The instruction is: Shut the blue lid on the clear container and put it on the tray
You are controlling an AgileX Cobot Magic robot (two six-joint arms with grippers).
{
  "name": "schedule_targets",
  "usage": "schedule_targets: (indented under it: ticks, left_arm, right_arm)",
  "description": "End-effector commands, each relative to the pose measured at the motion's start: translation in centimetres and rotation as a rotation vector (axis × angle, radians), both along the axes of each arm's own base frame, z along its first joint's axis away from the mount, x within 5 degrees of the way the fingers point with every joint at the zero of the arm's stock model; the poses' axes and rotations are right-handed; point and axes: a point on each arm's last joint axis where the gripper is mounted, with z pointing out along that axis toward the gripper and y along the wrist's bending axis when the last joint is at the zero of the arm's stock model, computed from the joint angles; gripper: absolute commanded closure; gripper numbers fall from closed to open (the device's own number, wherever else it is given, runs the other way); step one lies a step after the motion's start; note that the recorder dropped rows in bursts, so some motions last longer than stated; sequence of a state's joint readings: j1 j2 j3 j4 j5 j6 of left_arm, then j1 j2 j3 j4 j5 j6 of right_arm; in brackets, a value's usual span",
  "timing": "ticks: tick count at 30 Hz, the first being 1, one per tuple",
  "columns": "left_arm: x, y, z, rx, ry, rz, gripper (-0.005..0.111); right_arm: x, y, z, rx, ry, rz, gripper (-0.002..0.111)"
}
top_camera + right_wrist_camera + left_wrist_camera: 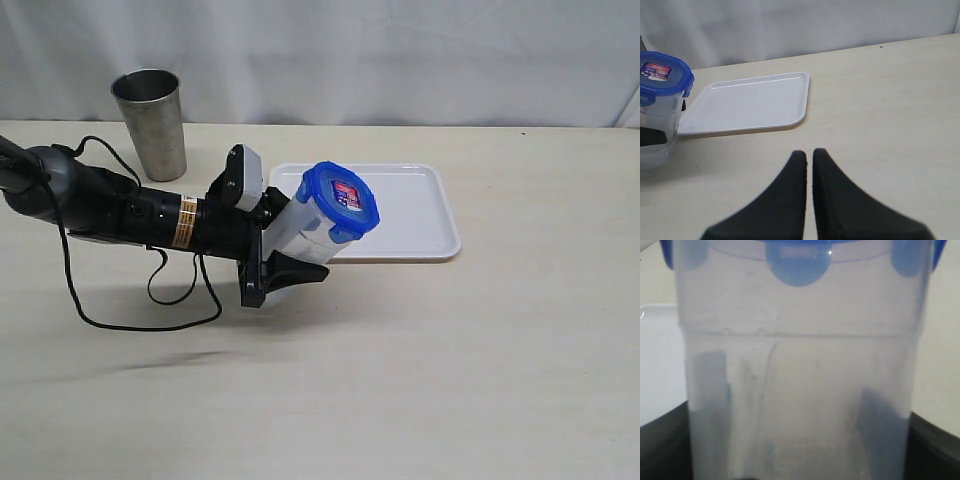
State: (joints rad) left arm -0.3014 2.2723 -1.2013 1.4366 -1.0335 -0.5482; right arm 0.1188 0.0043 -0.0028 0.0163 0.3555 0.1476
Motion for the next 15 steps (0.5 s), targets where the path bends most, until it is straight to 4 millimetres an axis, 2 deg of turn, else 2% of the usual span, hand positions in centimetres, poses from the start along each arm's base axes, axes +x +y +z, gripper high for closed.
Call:
schedule_targets:
  ticks: [1, 11, 15]
  left_arm:
    - [-0.1, -0.1, 0.2, 0.005, -0.010, -0.008, 0.107]
    - [-0.1, -0.1, 0.2, 0.007, -0.010, -0.007, 0.107]
    - [-0.1, -0.1, 0.2, 0.007, -0.010, -0.007, 0.107]
  right_arm:
    - [0.0, 0.0, 0.0, 0.003, -0.014, -0.002, 0.104]
    - [0.0, 0.0, 0.2, 0.008, -0.029, -0.002, 0.104]
    - [0.2, -0.1, 1.2, -0.080, -0.149, 0.001, 0.104]
